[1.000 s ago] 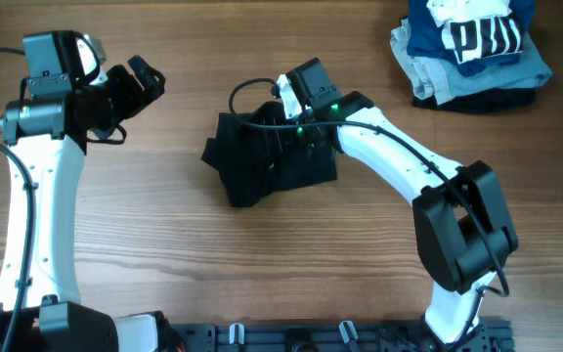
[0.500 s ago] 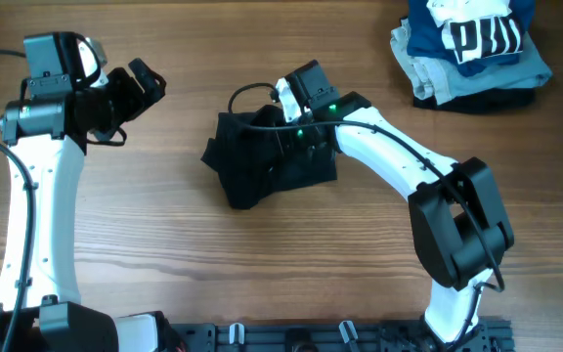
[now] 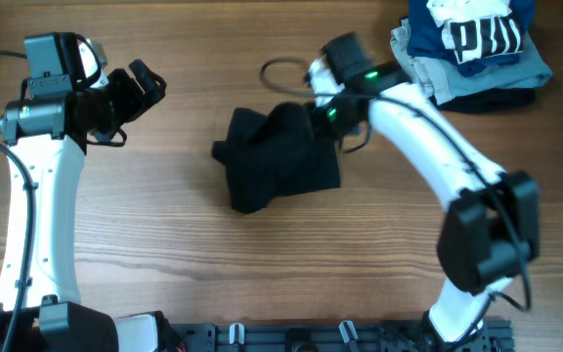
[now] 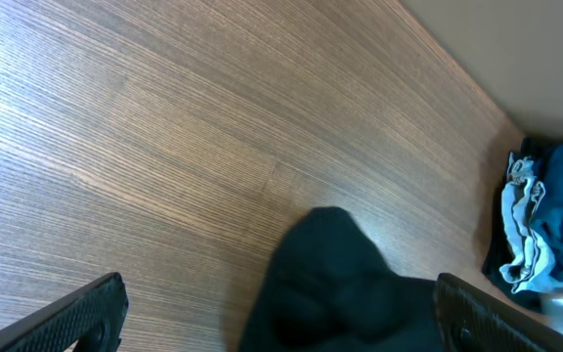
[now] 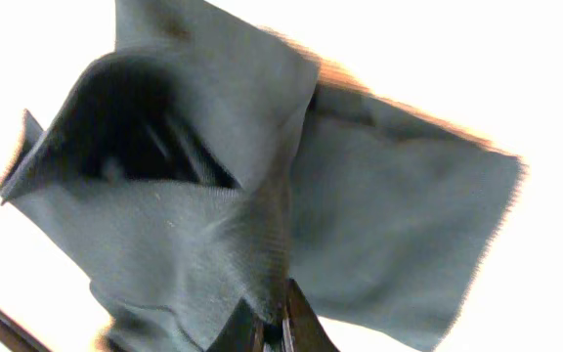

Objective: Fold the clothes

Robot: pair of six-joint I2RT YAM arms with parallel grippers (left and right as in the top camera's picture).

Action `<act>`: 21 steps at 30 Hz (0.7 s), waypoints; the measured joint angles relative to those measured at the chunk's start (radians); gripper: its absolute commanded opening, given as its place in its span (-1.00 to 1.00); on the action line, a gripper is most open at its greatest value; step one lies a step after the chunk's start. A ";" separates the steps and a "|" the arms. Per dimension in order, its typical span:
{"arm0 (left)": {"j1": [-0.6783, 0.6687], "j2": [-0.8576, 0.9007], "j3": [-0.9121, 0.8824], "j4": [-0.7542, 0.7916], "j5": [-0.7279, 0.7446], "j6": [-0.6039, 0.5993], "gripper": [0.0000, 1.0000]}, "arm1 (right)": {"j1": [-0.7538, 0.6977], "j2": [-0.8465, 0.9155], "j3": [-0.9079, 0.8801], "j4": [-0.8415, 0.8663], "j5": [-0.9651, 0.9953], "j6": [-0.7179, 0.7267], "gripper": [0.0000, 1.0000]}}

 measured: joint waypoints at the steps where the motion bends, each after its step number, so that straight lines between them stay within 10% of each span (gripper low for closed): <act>1: 0.000 0.000 0.000 0.000 0.000 0.000 1.00 | -0.018 -0.013 0.010 -0.002 -0.002 -0.006 -0.91; 15: 0.000 0.002 0.000 0.000 0.000 0.000 1.00 | -0.141 0.029 -0.093 -0.019 0.041 -0.050 -0.91; 18: 0.000 0.003 0.000 0.000 0.000 0.000 1.00 | -0.140 0.044 -0.130 -0.004 0.066 -0.051 -0.04; 21: 0.000 0.003 0.000 0.000 0.000 0.000 1.00 | -0.142 0.047 -0.140 -0.006 0.076 -0.047 0.11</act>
